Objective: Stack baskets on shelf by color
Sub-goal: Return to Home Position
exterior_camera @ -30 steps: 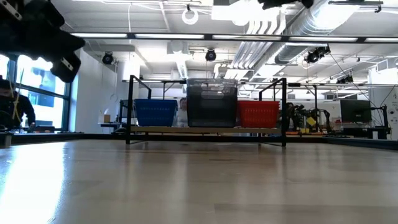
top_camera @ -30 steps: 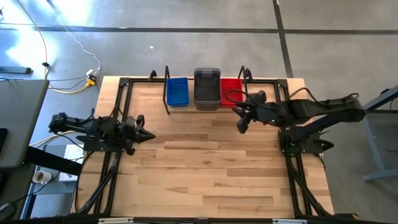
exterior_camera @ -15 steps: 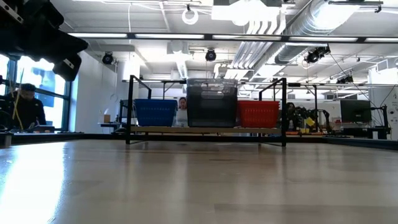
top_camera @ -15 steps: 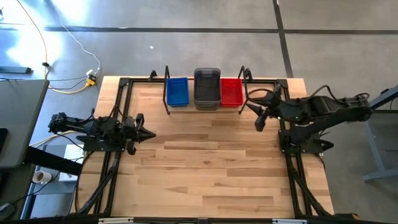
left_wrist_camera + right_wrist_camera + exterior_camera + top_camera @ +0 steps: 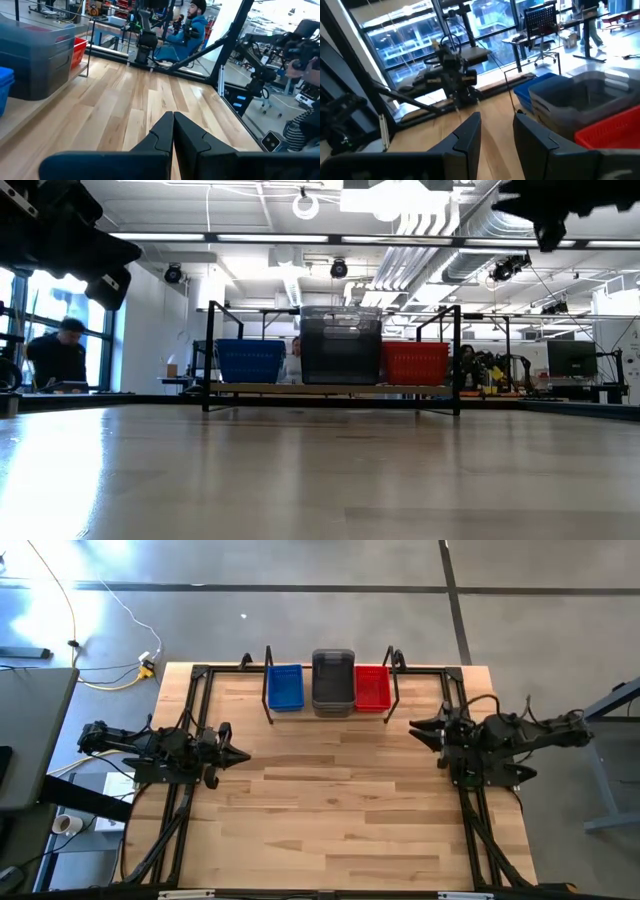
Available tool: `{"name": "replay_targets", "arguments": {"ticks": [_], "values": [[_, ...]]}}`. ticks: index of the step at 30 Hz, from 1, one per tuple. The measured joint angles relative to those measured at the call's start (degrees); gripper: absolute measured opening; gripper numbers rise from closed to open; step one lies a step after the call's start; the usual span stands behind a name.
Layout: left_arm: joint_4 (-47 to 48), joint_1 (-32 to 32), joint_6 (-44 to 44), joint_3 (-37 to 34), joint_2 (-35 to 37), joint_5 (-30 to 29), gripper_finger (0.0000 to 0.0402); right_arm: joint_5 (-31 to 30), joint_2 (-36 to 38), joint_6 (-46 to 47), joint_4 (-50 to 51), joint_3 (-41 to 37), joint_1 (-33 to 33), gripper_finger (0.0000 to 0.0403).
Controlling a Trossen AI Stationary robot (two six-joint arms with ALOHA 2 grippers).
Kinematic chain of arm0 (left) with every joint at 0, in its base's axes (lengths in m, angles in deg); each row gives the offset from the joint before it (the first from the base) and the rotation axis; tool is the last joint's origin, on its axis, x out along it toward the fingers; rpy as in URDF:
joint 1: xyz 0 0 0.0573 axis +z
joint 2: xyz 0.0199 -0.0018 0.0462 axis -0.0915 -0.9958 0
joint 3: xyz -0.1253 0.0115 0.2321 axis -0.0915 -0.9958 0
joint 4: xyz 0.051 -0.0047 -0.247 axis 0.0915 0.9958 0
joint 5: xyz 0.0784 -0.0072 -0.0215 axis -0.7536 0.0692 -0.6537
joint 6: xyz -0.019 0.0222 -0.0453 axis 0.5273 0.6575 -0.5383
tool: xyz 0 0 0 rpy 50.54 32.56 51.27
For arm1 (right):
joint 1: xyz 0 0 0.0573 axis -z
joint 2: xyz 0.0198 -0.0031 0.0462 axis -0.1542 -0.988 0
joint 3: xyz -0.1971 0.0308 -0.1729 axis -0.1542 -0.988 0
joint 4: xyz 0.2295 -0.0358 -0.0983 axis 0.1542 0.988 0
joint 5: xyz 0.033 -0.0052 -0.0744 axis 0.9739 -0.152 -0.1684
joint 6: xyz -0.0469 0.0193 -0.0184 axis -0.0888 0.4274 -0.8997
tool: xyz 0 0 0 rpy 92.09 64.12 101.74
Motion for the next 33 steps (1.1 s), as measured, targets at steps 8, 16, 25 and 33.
{"name": "replay_targets", "arguments": {"ticks": [8,16,25,33], "values": [[0.0,0.0,0.0,0.0,0.02,0.0,0.0,2.74,10.5,-0.09,-0.06,-10.41,0.0,0.0099],[0.0,0.0,0.0,0.01,0.01,0.01,0.0,1.39,17.85,-2.02,-1.56,-19.55,0.0,0.0099],[-0.02,0.0,0.0,0.04,0.02,0.0,0.0,2.57,17.09,-4.88,-6.66,-22.33,0.15,0.0099],[0.0,0.0,0.0,0.04,0.0,-0.02,0.0,2.76,14.27,-0.03,-6.6,-22.33,0.15,0.0099]]}}
